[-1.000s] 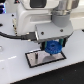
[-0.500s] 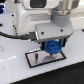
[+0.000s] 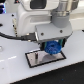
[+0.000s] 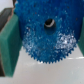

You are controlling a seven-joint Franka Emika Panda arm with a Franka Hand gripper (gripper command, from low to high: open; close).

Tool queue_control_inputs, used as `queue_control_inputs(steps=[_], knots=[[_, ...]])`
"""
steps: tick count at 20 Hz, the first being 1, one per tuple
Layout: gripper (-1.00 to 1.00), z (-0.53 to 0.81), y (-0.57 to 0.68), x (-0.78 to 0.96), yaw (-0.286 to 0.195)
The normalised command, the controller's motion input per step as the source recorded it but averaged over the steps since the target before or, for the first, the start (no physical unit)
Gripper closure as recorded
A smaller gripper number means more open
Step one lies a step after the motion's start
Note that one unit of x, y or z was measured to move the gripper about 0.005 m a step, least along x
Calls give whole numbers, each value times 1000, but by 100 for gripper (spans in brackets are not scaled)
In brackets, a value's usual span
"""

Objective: Insert the blue gear onto the right peg, followed by the red gear

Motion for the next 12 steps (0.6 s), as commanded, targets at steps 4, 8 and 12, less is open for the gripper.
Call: queue_control_inputs(steps=[4,8,12], knots=[[100,-281,3,70,0],[100,-127,7,42,0],[100,-133,13,157,0]])
